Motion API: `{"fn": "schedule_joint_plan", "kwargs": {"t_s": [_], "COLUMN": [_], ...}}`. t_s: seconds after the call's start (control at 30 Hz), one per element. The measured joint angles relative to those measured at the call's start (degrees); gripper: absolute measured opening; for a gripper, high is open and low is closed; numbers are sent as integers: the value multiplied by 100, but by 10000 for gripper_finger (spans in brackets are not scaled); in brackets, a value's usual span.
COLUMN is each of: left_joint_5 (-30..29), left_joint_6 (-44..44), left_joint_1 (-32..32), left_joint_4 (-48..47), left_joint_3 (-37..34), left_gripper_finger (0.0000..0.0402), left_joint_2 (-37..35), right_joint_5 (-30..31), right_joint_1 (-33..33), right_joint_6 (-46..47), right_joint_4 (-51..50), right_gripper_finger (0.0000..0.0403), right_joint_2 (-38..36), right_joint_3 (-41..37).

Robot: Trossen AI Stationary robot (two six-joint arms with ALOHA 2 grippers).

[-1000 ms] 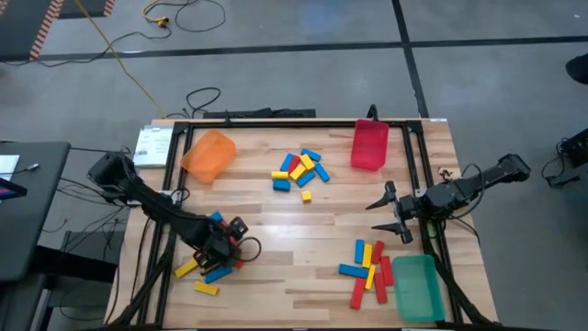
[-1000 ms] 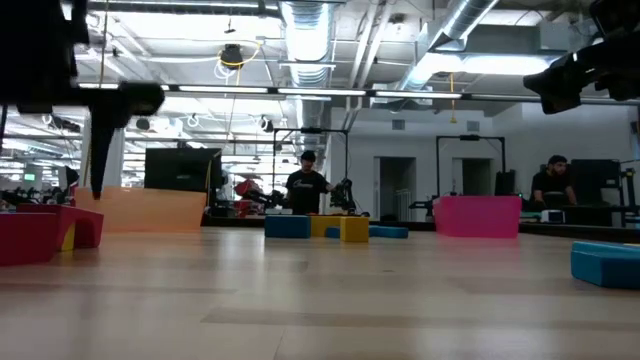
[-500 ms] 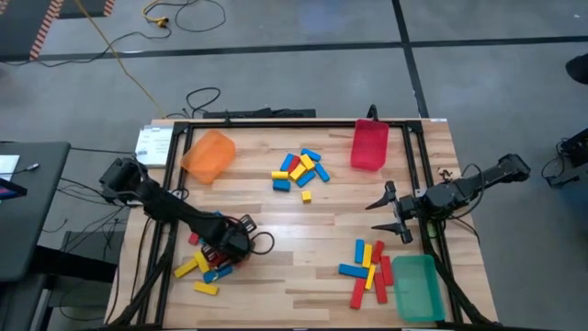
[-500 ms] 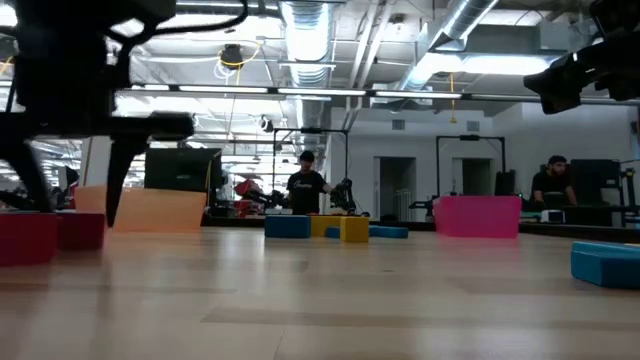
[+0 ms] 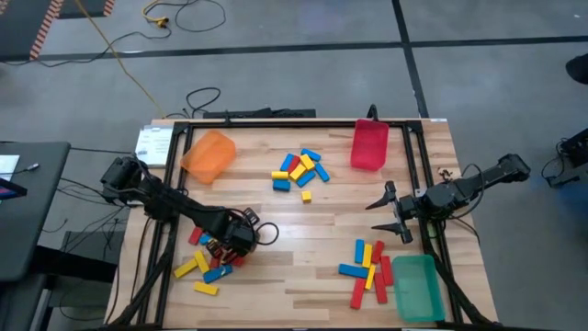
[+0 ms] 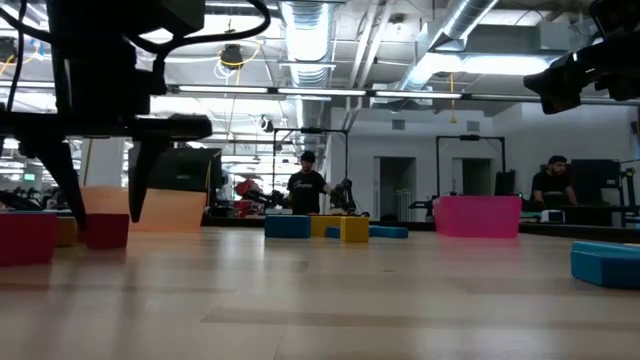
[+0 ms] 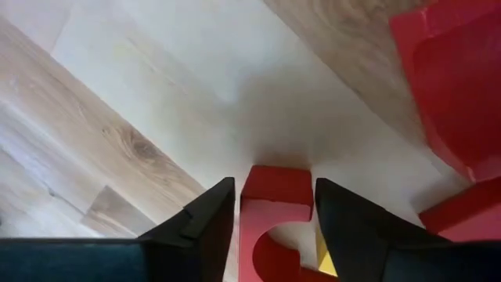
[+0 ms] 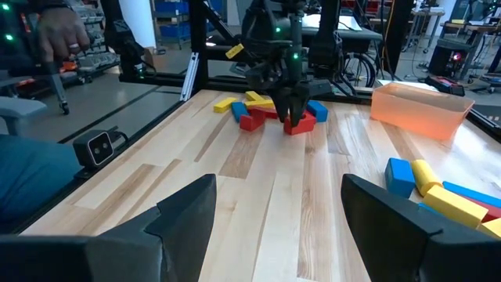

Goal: Sort blocks
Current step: Put the red block into the orange bin

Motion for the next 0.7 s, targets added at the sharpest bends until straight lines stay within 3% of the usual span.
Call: {"fn": "schedule_joint_plan", "kwargs": {"t_s": [0.4,0.7], "left_joint_5": [210,-98], "left_joint_6": [-155,-420], "left_joint_1": [18,13], "left_joint_4": [38,61], "left_joint_3": [-70,-200], "left_gripper_finger": [172,128], "left_joint_2": [0,6], "right_joint_5": [0,0], "right_joint_1": [0,-2], "right_joint_6": [0,0], "right_joint_4": [0,0], "right_gripper_finger": [290,290], "right_joint_2": [-1,-1], "right_joint_3": [0,0]}}
